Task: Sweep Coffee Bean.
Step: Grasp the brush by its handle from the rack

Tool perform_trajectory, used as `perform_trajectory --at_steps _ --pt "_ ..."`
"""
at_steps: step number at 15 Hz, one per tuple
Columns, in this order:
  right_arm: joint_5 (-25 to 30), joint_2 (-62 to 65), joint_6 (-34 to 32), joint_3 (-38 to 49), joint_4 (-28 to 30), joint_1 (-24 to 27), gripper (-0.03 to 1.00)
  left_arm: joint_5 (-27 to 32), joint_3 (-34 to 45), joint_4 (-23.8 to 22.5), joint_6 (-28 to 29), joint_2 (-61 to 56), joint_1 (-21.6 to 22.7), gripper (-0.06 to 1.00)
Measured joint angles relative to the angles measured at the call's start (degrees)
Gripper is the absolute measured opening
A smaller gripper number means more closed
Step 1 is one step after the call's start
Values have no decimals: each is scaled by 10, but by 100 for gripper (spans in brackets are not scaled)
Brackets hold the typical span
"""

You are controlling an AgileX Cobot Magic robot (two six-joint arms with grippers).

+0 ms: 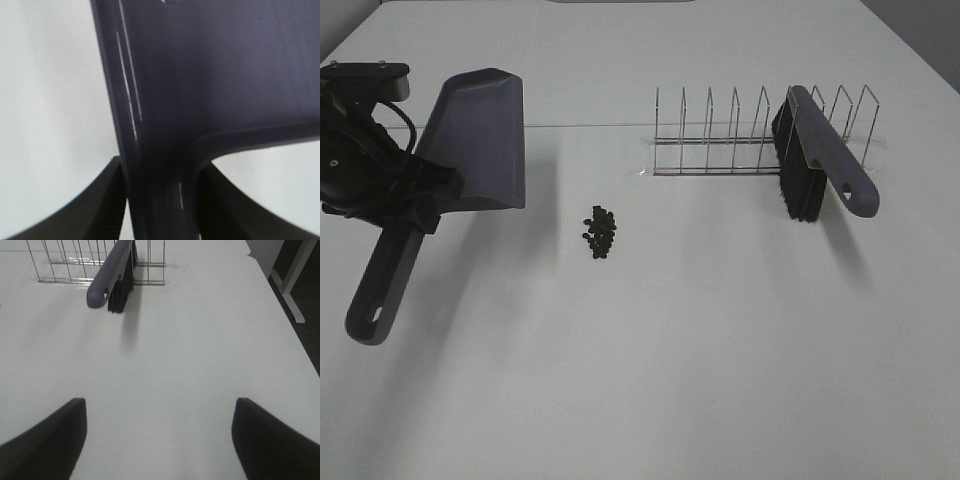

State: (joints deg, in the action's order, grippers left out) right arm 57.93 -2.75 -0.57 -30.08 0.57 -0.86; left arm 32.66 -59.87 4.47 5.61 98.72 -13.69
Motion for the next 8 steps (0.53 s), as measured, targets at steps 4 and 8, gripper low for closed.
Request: perform_trajectory --at_steps 4,8 --pt "-155 -174 0 -33 -6 0 76 8 0 -1 -2 -1 0 39" --pt "-191 -411 9 -138 -35 0 76 8 0 -1 -9 -1 0 39"
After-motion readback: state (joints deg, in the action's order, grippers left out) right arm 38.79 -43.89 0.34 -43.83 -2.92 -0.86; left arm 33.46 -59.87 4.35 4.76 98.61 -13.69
